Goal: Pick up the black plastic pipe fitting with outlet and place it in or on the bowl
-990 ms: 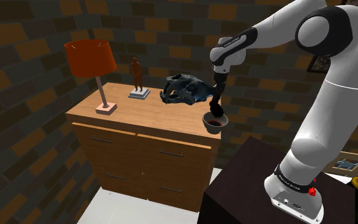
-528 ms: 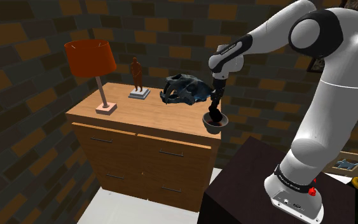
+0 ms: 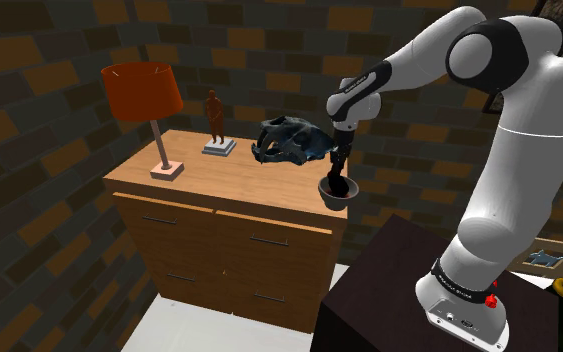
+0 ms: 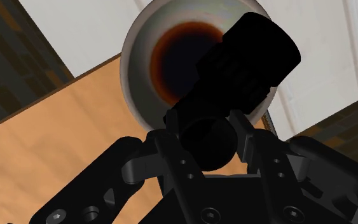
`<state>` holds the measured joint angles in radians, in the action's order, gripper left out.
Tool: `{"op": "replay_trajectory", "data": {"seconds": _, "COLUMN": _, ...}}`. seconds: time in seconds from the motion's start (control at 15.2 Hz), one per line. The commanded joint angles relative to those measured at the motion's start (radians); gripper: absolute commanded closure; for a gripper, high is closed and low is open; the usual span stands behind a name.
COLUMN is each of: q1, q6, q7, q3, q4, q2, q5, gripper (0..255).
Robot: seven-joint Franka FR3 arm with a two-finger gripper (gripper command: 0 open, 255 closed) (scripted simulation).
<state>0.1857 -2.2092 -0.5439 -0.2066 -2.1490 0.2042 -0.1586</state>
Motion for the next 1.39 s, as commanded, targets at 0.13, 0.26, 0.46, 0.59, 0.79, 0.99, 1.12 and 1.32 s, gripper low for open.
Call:
{"op": "replay_trajectory", "data": {"seconds": 0.13, "q1": 0.000, "q6": -0.001, "q7": 0.000, "q3": 0.000, "q4": 0.000, "q2": 0.001, "q5": 0.000, "gripper": 255}}
{"op": "replay_trajectory", "data": {"seconds": 0.26, "q1": 0.000, "q6": -0.001, "q7": 0.000, "q3": 0.000, "q4": 0.000, "q2": 0.001, "q5": 0.000, "gripper": 0}}
{"op": "replay_trajectory", "data": {"seconds": 0.46, "q1": 0.000, "q6": -0.001, "q7": 0.000, "q3": 0.000, "q4": 0.000, "q2": 0.001, "q5": 0.000, "gripper": 0}}
{"op": "replay_trajectory", "data": {"seconds": 0.59, "q1": 0.001, "q6": 0.031, "q7": 0.005, "q3": -0.003, "q4": 0.016, "q2": -0.016, "q5": 0.008, "gripper": 0}}
{"op": "replay_trajectory", "data": {"seconds": 0.79, "q1": 0.002, "q6": 0.119, "q7": 0.017, "q3": -0.010, "q4": 0.066, "q2": -0.056, "q5": 0.026, "gripper": 0}}
{"op": "replay_trajectory", "data": {"seconds": 0.99, "q1": 0.002, "q6": 0.119, "q7": 0.017, "q3": -0.010, "q4": 0.065, "q2": -0.056, "q5": 0.026, "gripper": 0}}
{"op": "replay_trajectory", "data": {"seconds": 1.12, "q1": 0.002, "q6": 0.119, "q7": 0.017, "q3": -0.010, "q4": 0.066, "q2": -0.056, "q5": 0.026, "gripper": 0}}
{"op": "replay_trajectory", "data": {"seconds": 1.32, "q1": 0.002, "q6": 0.119, "q7": 0.017, "q3": -0.010, "q4": 0.066, "q2": -0.056, "q5": 0.026, "gripper": 0}}
